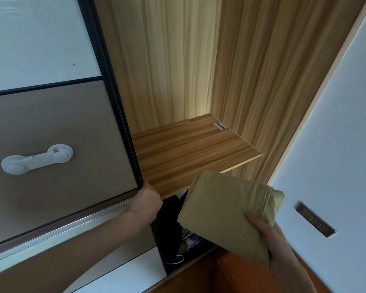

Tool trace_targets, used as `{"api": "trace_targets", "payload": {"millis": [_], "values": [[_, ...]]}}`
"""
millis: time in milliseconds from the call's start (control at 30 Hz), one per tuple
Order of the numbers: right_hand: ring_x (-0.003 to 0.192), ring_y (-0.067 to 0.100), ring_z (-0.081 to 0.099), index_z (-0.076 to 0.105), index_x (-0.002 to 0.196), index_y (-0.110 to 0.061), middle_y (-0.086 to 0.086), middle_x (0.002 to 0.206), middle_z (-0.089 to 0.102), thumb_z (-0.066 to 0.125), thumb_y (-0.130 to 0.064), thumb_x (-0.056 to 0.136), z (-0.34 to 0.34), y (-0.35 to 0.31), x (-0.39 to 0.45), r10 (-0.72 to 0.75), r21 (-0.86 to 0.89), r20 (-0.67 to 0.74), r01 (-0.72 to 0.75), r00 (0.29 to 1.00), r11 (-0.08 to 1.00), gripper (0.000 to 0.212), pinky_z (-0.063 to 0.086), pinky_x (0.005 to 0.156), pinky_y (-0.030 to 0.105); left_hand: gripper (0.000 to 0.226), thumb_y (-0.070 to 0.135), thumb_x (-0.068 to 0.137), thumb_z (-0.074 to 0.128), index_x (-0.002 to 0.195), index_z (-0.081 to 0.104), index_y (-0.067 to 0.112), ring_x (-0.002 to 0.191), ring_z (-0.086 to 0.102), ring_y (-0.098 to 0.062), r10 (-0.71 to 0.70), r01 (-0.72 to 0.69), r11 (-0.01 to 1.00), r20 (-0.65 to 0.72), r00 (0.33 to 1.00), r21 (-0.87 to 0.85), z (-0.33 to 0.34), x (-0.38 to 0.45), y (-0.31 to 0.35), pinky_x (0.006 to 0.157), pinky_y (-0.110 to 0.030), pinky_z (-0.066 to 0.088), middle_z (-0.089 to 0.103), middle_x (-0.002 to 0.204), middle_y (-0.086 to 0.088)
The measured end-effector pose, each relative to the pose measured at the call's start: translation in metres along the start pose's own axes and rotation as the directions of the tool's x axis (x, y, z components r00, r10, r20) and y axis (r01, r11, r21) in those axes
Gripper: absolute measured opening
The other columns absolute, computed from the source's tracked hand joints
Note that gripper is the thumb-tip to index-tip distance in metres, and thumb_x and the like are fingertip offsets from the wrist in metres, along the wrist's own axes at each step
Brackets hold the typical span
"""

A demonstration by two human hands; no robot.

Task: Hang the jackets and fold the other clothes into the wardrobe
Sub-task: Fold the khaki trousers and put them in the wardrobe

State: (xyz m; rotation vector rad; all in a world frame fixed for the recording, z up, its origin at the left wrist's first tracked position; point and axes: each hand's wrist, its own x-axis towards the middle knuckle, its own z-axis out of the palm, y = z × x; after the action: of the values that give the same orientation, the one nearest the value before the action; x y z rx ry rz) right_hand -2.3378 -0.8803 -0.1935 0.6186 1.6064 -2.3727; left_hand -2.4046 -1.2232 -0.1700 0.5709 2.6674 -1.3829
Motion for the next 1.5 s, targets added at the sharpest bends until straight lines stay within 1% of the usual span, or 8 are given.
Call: {"api": "trace_targets", "payload": {"millis": [133,267,433,633,733,933,1133,1500], "values": [[0.091,0.034,0.079,0.066,0.124,-0.021,0.009,0.105,0.08,0.09,-0.032,0.076,-0.001,-0.015,0.013,0.019,-0.031,0.005,-0.019,1.0,0.999,0.055,0.064,0.066,0.048,0.043,0.026,0.1,0.052,0.137,0.05,0.002,0.116,0.061,-0.032,-0.215,0.186,0.909,-0.036,0.976,-0.374,-0.01,0.004,0.019,0.109,-0.044,0.042,0.064,0.125,-0.016],[0.09,0.034,0.079,0.065,0.127,-0.02,0.01,0.105,0.08,0.089,-0.032,0.076,0.001,-0.03,0.033,0.023,-0.077,0.029,-0.021,0.999,0.997,0.057,0.064,0.066,0.045,0.026,0.03,0.096,0.064,0.116,0.066,0.013,0.096,0.068,-0.023,-0.424,0.361,0.724,0.034,0.905,-0.587,-0.019,0.01,0.03,0.083,-0.033,0.053,0.073,0.103,-0.005],[0.096,0.036,0.078,0.066,0.128,-0.017,0.011,0.111,0.079,0.091,-0.033,0.07,0.001,-0.045,0.066,0.037,-0.107,0.064,-0.03,0.997,0.994,0.066,0.064,0.074,0.048,0.029,0.023,0.105,0.046,0.12,0.068,0.011,0.121,0.053,-0.032,-0.212,0.257,0.935,0.196,0.957,-0.244,-0.006,0.033,0.037,0.123,-0.049,0.022,0.067,0.119,-0.011],[0.101,0.038,0.076,0.066,0.129,-0.017,0.011,0.112,0.079,0.091,-0.033,0.066,0.013,-0.047,0.096,0.076,-0.109,0.108,-0.064,0.991,0.992,0.069,0.064,0.081,0.05,0.027,0.008,0.105,0.045,0.121,0.066,0.004,0.124,0.056,-0.039,-0.127,0.116,0.991,0.205,0.971,0.063,0.015,0.032,0.034,0.124,-0.055,0.021,0.066,0.121,-0.021],[0.104,0.039,0.074,0.067,0.129,-0.015,0.012,0.113,0.079,0.091,-0.034,0.06,0.021,-0.048,0.106,0.086,-0.141,0.102,-0.071,0.991,0.987,0.076,0.06,0.092,0.055,0.027,0.003,0.103,0.043,0.113,0.068,0.006,0.116,0.06,-0.037,-0.129,0.127,0.992,0.21,0.969,0.022,0.02,0.028,0.033,0.121,-0.051,0.027,0.068,0.113,-0.019],[0.106,0.037,0.073,0.065,0.134,-0.018,0.011,0.118,0.076,0.089,-0.03,0.073,0.037,-0.043,0.113,0.092,-0.141,0.122,-0.074,0.988,0.987,0.067,0.061,0.089,0.05,0.029,-0.001,0.099,0.044,0.108,0.07,0.01,0.111,0.061,-0.035,-0.143,0.153,0.988,0.232,0.962,-0.024,0.035,0.01,0.027,0.118,-0.05,0.029,0.069,0.109,-0.016],[0.09,0.028,0.079,0.07,0.121,-0.026,0.003,0.104,0.081,0.089,-0.03,0.071,0.048,-0.032,0.11,0.098,-0.132,0.169,-0.076,0.981,0.988,0.053,0.065,0.069,0.04,0.03,-0.005,0.097,0.045,0.116,0.065,0.006,0.114,0.059,-0.036,-0.184,0.216,0.97,0.241,0.953,-0.115,0.046,-0.009,0.017,0.118,-0.047,0.03,0.067,0.114,-0.019],[0.085,0.024,0.079,0.07,0.117,-0.029,0.001,0.1,0.081,0.091,-0.035,0.067,0.051,-0.024,0.121,0.119,-0.2,0.224,-0.073,0.967,0.977,0.055,0.063,0.06,0.036,0.029,0.001,0.095,0.046,0.106,0.068,0.016,0.099,0.062,-0.028,-0.285,0.365,0.9,0.314,0.906,-0.239,0.034,-0.013,0.012,0.108,-0.043,0.036,0.069,0.102,-0.009]]}}
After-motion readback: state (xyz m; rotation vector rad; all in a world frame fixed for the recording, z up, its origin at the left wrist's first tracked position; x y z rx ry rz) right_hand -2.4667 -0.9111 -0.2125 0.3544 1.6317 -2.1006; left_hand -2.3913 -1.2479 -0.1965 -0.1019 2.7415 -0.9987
